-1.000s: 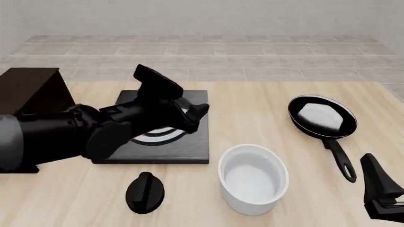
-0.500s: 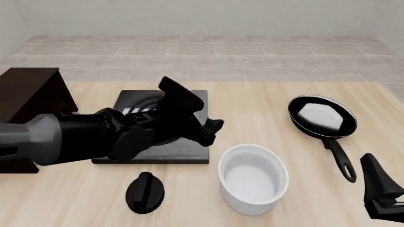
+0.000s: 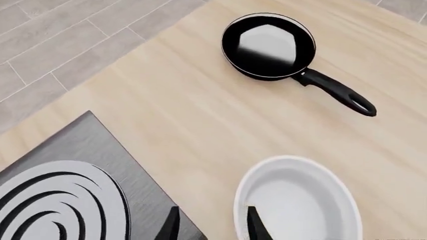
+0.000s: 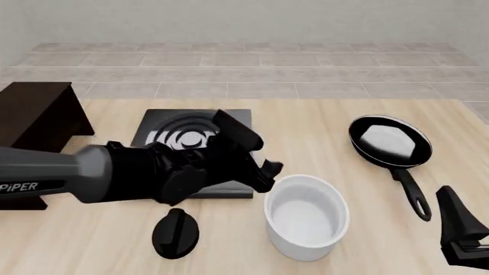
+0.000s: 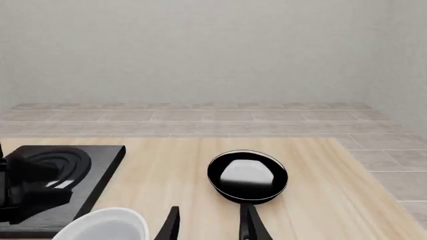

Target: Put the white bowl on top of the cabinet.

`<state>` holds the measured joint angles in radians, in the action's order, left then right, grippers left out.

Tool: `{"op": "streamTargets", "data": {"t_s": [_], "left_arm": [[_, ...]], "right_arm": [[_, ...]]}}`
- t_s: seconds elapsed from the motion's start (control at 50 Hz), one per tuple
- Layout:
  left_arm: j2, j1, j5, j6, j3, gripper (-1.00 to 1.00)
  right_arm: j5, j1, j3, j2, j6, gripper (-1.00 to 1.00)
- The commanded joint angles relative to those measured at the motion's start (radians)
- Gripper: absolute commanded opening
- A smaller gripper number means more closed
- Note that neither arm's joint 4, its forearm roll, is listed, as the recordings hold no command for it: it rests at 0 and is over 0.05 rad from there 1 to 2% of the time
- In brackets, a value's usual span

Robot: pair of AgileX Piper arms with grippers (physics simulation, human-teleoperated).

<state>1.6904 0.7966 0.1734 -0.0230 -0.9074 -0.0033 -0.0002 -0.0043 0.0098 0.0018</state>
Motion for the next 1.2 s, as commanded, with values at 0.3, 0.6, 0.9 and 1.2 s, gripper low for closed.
{"op": "streamTargets", "data": {"t_s": [0.3, 0.6, 0.9, 1.2], "left_arm": [[0.126, 0.035, 0.003, 0.045, -0.022, 1.0], [0.155, 0.032, -0.007, 0.041, -0.046, 1.0], [0.202, 0.033, -0.018, 0.061, -0.08, 1.0], [0.252, 0.037, -0.018, 0.083, -0.104, 1.0]], "right_arm": [[0.0, 0.0, 0.0, 0.0, 0.0, 1.0], [0.0, 0.0, 0.0, 0.0, 0.0, 1.0], [0.0, 0.0, 0.0, 0.0, 0.0, 1.0], [0.0, 0.0, 0.0, 0.0, 0.0, 1.0]]}}
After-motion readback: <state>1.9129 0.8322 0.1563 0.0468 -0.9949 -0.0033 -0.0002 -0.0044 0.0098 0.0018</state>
